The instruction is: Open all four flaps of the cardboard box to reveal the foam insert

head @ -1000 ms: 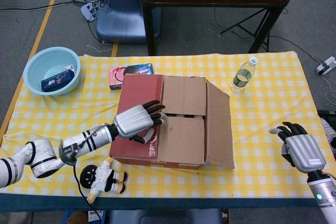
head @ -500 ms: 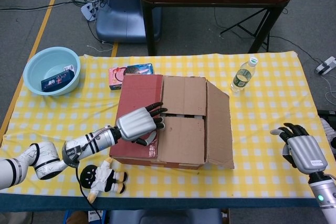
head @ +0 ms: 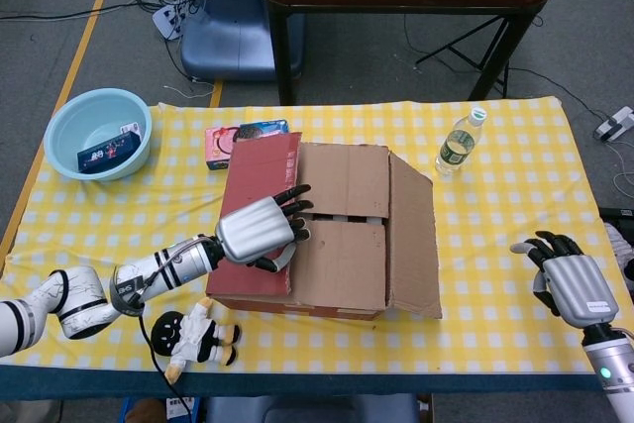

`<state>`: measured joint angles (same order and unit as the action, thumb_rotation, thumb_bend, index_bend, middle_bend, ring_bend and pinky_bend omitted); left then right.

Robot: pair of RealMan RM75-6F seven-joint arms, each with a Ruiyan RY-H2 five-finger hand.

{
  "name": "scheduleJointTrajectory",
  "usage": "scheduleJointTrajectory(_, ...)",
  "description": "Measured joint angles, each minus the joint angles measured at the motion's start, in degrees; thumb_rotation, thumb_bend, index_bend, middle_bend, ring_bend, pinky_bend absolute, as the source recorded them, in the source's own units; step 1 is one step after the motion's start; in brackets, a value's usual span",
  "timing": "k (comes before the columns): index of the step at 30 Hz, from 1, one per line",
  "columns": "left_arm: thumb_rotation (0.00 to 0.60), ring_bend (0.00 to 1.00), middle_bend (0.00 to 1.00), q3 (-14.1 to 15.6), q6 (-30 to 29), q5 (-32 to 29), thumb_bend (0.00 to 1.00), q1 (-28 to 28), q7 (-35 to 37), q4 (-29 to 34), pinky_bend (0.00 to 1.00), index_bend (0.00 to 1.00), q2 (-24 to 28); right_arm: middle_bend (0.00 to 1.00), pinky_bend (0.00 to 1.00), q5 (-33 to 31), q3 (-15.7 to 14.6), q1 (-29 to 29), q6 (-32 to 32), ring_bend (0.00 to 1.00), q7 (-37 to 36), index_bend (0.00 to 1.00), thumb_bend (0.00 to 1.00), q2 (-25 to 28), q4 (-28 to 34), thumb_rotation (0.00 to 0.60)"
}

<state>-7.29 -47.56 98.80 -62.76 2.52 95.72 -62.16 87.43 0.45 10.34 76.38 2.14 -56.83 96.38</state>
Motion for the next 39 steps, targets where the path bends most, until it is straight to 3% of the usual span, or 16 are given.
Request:
scheduleJointTrajectory(8,0.222,0.16,0.48,-0.61,0.7,-1.15,0.74,0.37,-3.18,3.72,0.0,0.55,5.99,0.3,0.17,0.03,0.34,0.34,-0.34,0.16,-0.46,0.29,0.96,-0.12,-0.04,0.6)
scheduleJointTrajectory(17,0.223,0.16,0.48,-2.55,-0.83,-6.51,0.74,3.14,-7.1,6.69,0.0,0.55,10.27,0.3,0.17,0.05,0.51,0.65,-0.82,0.16,-0.92,0.29,0.96,-0.6,-0.47,0.6)
scheduleJointTrajectory(39,0.223,0.16,0.49,-4.77,-4.78,-11.65,0.74,8.5,-7.65,4.2,0.0,0.54,15.2,0.3,0.17,-0.55,0.78,0.39,-0.65,0.16,-0.09,0.29,0.96,-0.49,0.35,0.6)
